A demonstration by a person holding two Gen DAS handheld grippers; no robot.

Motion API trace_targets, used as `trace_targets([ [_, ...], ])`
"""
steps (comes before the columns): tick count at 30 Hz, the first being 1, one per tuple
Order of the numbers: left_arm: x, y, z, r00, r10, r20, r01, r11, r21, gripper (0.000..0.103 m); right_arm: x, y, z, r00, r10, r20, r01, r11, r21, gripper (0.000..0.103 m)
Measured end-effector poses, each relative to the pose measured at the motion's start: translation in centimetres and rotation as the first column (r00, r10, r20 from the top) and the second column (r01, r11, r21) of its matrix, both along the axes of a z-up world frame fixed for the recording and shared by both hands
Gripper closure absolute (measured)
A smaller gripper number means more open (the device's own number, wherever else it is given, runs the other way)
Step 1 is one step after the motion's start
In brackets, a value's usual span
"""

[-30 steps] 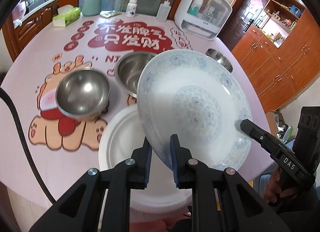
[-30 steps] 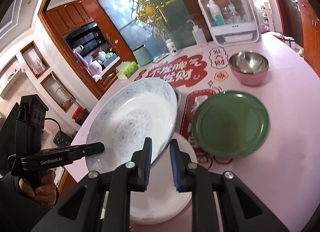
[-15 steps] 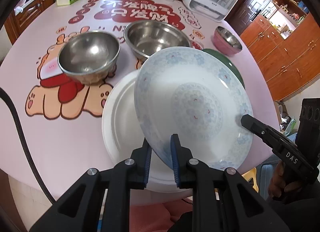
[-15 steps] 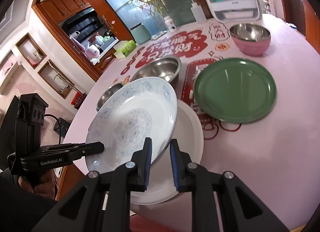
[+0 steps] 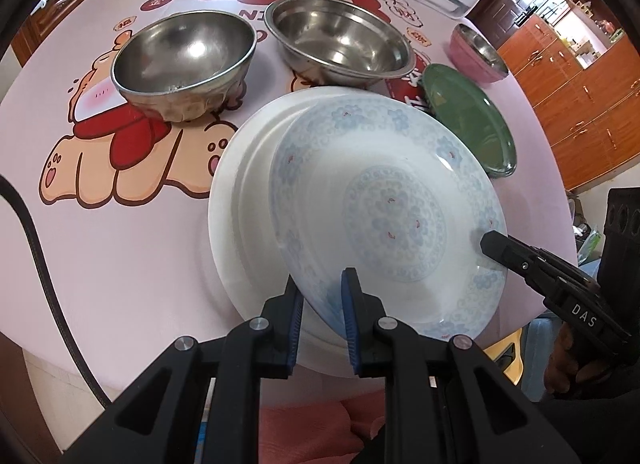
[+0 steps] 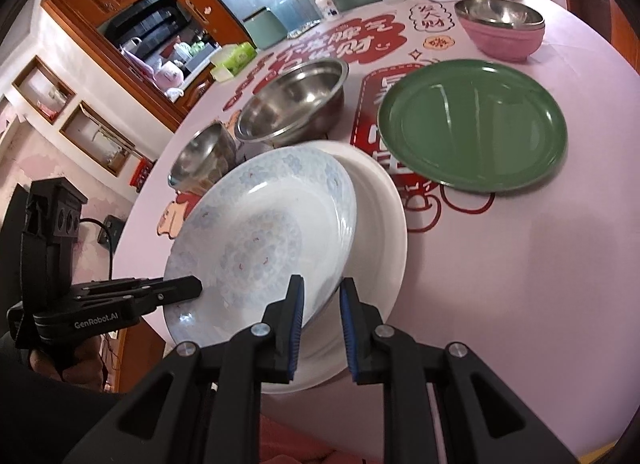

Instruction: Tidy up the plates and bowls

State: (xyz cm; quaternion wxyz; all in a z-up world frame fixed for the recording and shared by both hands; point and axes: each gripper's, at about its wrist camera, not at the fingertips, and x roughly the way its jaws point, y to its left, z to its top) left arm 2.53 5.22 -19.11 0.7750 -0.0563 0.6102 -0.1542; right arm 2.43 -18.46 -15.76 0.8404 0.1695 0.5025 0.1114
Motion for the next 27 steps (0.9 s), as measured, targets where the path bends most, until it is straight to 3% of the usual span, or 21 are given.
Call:
trace_targets([
  [11, 0.5, 0.5, -1.2, 1.000, 0.011, -0.016, -0.011, 1.000, 0.014, 0.086, 0.6, 0.7, -1.0, 0.999, 0.008, -0.046, -0.010, 0.999, -0.032, 0.086],
  [22, 1.0, 0.6, -1.9, 1.000, 0.014, -0.027, -0.013, 1.000, 0.024, 0.086, 0.9, 2.2, -1.2, 0.996, 0.016, -0.088, -0.029, 0.989, -0.143, 0.083],
  [27, 1.0, 0.2, -1.7, 1.000, 0.013, -0.021, -0.012, 0.999, 0.040, 0.080, 0.7, 2.4, -1.0, 0.995, 0.008, -0.100, -0.023, 0.989, -0.148, 0.082],
])
